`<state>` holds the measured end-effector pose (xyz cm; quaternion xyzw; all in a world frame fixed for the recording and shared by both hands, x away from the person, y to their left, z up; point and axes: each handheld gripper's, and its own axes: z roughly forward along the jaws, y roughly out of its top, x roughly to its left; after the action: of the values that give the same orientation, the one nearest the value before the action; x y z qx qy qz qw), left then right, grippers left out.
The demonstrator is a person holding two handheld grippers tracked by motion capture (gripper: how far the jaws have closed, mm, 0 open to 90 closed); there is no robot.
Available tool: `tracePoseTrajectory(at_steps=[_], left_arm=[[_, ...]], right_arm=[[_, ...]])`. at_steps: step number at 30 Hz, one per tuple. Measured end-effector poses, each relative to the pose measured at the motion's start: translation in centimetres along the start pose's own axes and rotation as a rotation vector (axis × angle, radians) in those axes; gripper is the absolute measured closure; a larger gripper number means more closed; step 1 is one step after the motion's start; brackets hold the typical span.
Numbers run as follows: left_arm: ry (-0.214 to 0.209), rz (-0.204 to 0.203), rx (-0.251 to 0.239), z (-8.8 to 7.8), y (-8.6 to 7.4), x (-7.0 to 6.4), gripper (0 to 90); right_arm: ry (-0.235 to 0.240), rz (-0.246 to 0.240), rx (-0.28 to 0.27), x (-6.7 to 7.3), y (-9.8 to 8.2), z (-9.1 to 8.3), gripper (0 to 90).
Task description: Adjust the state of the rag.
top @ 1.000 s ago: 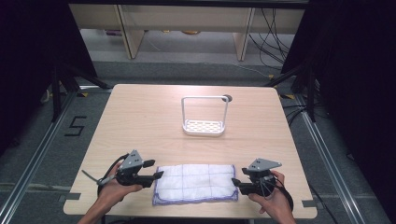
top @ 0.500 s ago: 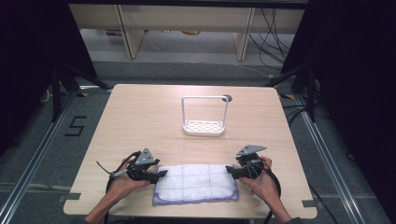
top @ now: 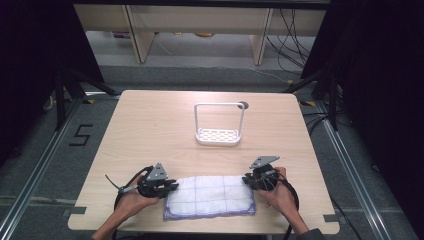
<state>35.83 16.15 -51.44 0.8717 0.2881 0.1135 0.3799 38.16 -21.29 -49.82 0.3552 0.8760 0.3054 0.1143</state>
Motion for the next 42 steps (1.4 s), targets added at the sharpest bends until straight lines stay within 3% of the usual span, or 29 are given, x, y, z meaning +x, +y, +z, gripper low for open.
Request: tracePoseTrajectory(at_steps=[4,9,12,13,14,18,19,22,24,25,26,28,31,33,38,39,40,41,42], left_arm=[[-0.019,0.028,0.009,-0.3,-0.1,0.1,81.4],[-0.032,0.044,0.010,-1.7,-0.7,-1.0,82.6],[-0.039,0.047,-0.014,-2.9,-1.2,-2.3,82.6],[-0.039,0.047,-0.014,-2.9,-1.2,-2.3,82.6],[-0.028,0.049,-0.012,-3.3,-1.5,-2.5,82.6],[-0.037,0.024,-0.009,-3.7,-2.4,-3.3,82.5],[-0.030,-0.002,-0.014,-3.7,-2.8,-3.5,82.4],[-0.033,-0.035,-0.024,-3.7,-3.1,-4.0,82.4],[-0.031,-0.042,-0.031,-3.7,-3.2,-4.6,82.3],[-0.023,-0.023,-0.029,-3.8,-3.3,-4.8,82.1],[-0.024,-0.024,-0.031,-3.8,-3.3,-5.2,81.9],[-0.037,-0.027,-0.034,-3.7,-3.3,-5.4,81.9],[-0.046,-0.064,-0.062,-3.5,-3.1,-6.1,81.5],[-0.058,-0.065,-0.074,-3.3,-2.8,-6.5,81.4],[-0.074,-0.052,-0.089,-2.3,-2.2,-7.7,80.3],[-0.094,-0.055,-0.088,-2.1,-2.0,-7.9,80.2],[-0.095,-0.049,-0.078,-2.1,-1.9,-8.0,80.2],[-0.083,-0.060,-0.099,-1.8,-1.9,-8.4,80.1],[-0.078,-0.039,-0.093,-1.6,-1.8,-8.7,79.5]], right_arm=[[0.009,-0.012,0.001,-0.3,0.3,0.1,84.1],[0.001,-0.025,-0.034,-0.9,1.4,0.2,86.1],[-0.008,-0.066,-0.035,-1.1,3.6,0.9,86.3],[-0.008,-0.066,-0.035,-1.1,3.6,0.9,86.3],[-0.009,-0.096,-0.030,-1.1,4.8,1.6,86.4],[0.001,-0.139,-0.011,-1.0,6.6,2.7,86.4],[0.007,-0.179,0.010,-0.9,8.0,3.6,86.4],[0.004,-0.213,0.023,-0.9,9.3,4.5,86.3],[-0.001,-0.250,0.020,-0.8,10.8,5.7,86.3],[0.008,-0.250,0.031,-0.6,11.6,6.1,86.3],[0.003,-0.284,0.035,-0.4,12.6,6.8,86.3],[0.008,-0.292,0.034,-0.2,13.1,7.1,86.3],[-0.003,-0.326,0.051,0.7,14.8,8.5,86.3],[-0.017,-0.360,0.056,1.5,15.9,9.6,86.3],[-0.017,-0.383,0.058,2.4,17.1,10.9,86.3],[-0.016,-0.393,0.064,2.8,17.4,11.6,86.1],[-0.016,-0.393,0.064,2.8,17.4,11.6,86.1],[-0.016,-0.398,0.061,2.8,17.5,11.9,86.0],[-0.005,-0.387,0.064,3.0,17.5,12.3,85.1]])
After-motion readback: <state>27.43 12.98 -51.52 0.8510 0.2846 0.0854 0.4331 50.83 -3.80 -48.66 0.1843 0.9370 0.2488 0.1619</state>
